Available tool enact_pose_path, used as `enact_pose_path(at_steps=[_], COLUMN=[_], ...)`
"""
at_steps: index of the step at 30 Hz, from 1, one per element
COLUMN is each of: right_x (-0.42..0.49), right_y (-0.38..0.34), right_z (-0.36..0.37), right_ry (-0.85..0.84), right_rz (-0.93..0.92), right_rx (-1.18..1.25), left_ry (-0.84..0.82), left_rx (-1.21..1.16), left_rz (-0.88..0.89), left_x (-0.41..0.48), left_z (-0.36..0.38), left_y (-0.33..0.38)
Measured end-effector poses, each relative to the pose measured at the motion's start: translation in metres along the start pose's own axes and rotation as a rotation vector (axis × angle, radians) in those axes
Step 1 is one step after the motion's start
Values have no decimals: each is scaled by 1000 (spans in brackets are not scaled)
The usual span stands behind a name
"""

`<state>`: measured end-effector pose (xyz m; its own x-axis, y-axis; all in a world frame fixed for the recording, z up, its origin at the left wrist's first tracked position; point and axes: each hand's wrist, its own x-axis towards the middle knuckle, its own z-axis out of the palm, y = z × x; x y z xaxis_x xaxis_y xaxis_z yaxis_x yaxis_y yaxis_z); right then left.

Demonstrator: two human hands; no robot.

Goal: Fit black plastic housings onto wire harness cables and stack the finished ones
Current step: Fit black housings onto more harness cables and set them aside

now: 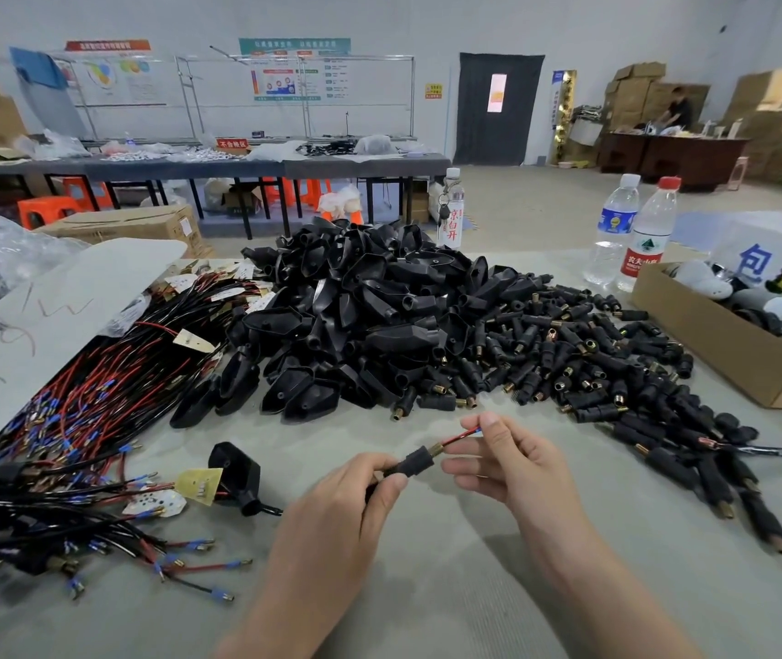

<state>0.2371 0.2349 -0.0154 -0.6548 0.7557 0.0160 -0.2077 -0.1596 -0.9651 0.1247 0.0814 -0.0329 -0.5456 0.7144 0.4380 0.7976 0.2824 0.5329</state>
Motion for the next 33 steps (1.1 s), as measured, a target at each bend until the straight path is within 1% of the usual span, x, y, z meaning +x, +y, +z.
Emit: enact_pose_path(at_steps=[3, 6, 10, 14, 19, 22, 26, 28, 30, 33], right_x=[4, 7, 5, 3, 0, -1, -2, -4, -5, -1], right_y=[-2, -3, -1, 0, 4, 6, 8, 10, 11, 9], right_z=[-7, -14, -9, -6, -3, -4, 1, 6, 9, 4], right_ry=[87, 146, 67, -22, -65, -79, -101, -121, -99, -11], right_rz=[11, 73, 175, 271, 355, 347, 273, 257, 241, 194], right_rx=[107, 251, 388, 479, 557, 512, 323, 284, 289, 310], left_ry=[30, 84, 154, 158, 183, 210, 207, 207, 218, 202], left_rx=[60, 96, 75, 41, 21, 39, 80, 59, 29, 42], left_rz=[2, 22, 21, 54, 90, 101, 135, 135, 111, 112], left_x=[0, 0, 1, 1, 0, 1, 1, 1, 2, 4], left_z=[-2, -5, -5, -5, -4, -1, 1, 3, 3, 2], left_y=[-4, -8, -6, -4, -5, -7, -8, -8, -8, -13])
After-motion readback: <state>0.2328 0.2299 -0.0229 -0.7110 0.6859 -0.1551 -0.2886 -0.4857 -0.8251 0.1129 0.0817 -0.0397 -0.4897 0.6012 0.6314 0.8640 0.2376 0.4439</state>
